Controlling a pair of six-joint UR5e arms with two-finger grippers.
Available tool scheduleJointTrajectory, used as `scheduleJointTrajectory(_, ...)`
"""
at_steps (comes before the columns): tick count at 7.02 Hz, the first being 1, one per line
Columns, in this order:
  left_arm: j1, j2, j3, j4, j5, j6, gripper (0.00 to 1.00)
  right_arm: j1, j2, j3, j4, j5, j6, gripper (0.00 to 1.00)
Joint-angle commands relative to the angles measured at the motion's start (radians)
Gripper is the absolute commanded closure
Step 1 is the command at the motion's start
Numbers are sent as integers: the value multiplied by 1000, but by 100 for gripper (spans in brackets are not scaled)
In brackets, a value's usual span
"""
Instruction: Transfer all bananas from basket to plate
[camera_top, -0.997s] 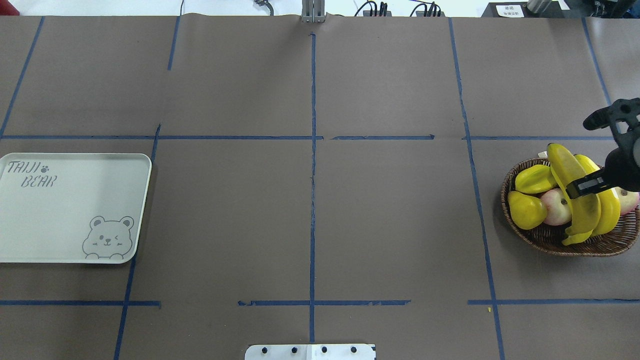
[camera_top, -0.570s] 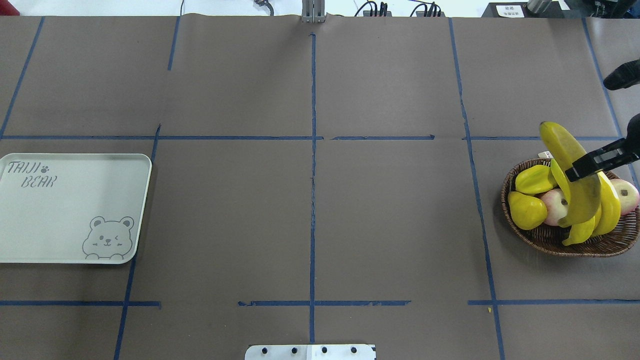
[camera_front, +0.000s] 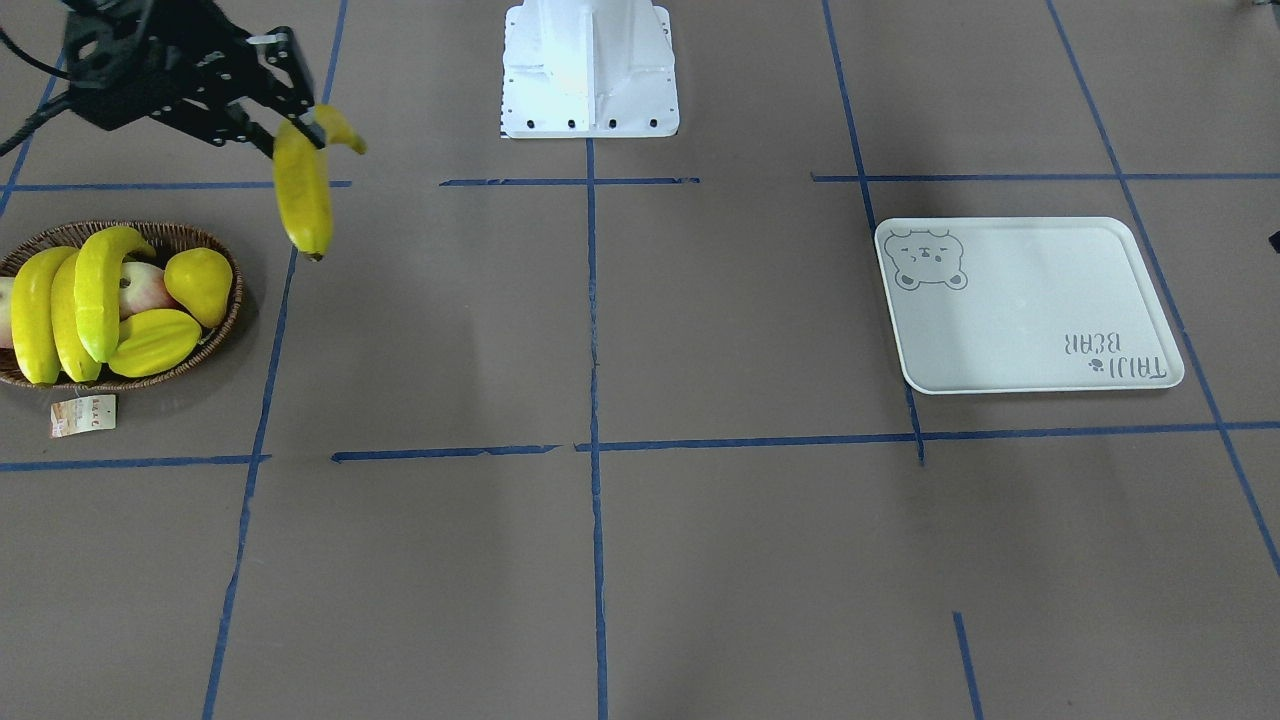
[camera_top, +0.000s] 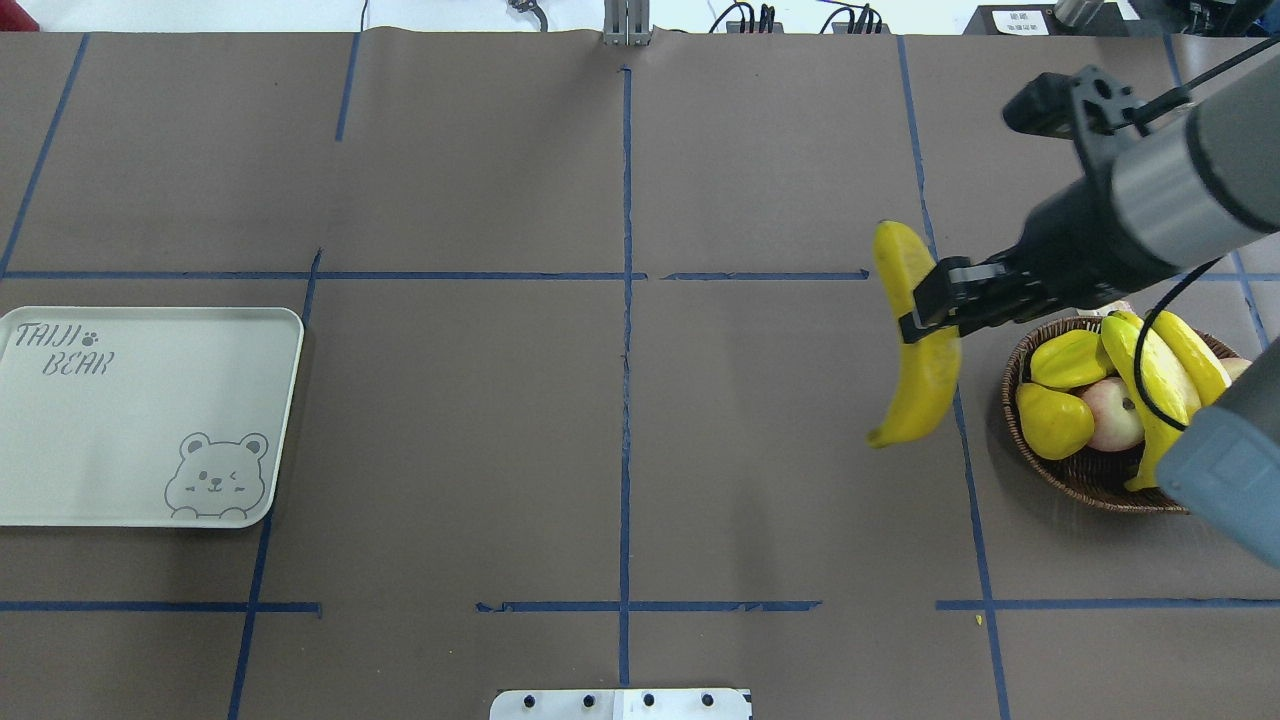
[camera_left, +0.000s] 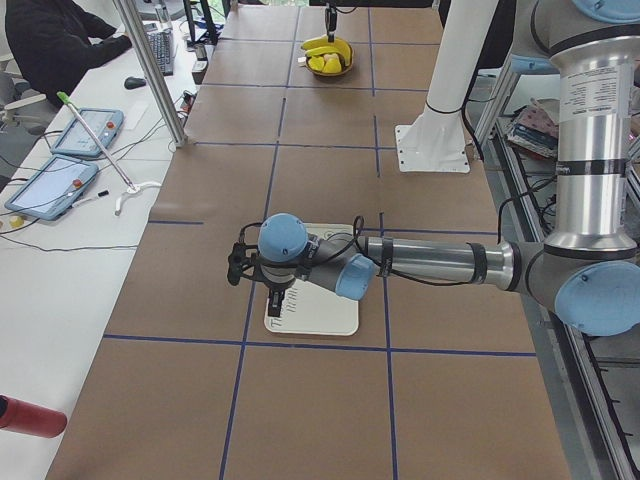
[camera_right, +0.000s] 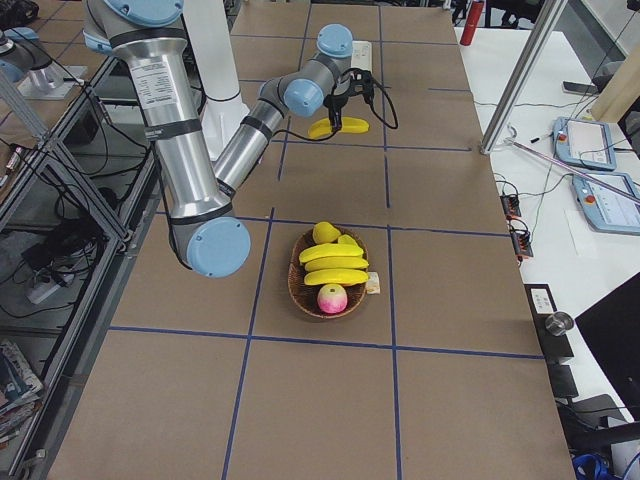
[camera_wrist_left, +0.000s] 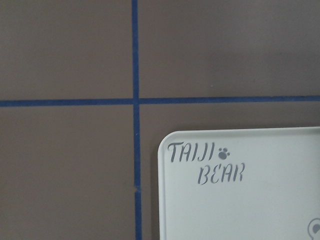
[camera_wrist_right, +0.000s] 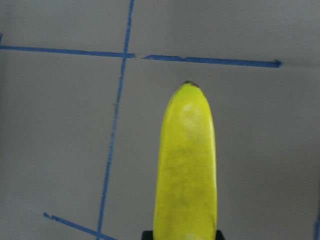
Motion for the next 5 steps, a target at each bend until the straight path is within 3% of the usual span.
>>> scheduleJointTrajectory(1,163,-112,38,-312,11,-475,0,-217,65,-74,254,-252,262,99)
scheduleJointTrajectory(3,321,-214,18,-473,168,-804,0,-351,86,-90,365,-427,408,99)
scheduleJointTrajectory(4,460,-269,15,-596,321,-1024,0,-398,91,-90,418,-493,432,99)
scheduleJointTrajectory(5,577,-367,14,-653,413,-1340,0,-422,91,-93,446,-530,432,99)
